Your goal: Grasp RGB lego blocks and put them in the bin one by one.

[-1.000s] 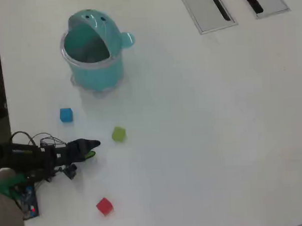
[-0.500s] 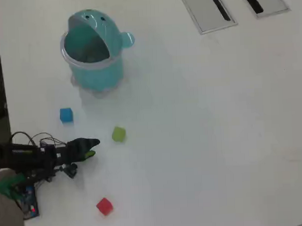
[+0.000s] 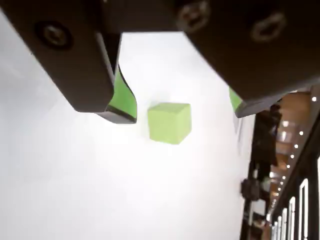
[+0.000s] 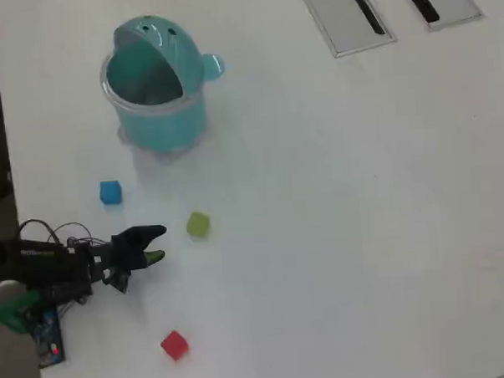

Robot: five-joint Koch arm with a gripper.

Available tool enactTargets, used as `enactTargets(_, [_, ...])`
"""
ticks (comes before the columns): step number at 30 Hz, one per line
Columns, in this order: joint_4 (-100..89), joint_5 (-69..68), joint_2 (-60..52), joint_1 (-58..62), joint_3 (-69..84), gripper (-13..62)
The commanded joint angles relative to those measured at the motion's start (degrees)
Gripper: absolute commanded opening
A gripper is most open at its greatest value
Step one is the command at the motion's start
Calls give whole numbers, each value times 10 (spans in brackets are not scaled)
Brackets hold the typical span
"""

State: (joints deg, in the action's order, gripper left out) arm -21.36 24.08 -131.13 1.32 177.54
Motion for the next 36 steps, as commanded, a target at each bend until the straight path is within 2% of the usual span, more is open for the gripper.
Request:
enactTargets(1, [-60,63,-39,2,36,337])
enactTargets(6, [-114,144,-39,3,33,337])
enactTargets(10, [-164,286,-39,17,35,337])
enactTargets(22, [-205,400,-40,83,40,334])
enactTargets(28, [-227,542,-40,113,41,334])
enactTargets(32, [-279,563,-40,142,41,334])
enactTargets(36, [-305,641,-40,174,41,348])
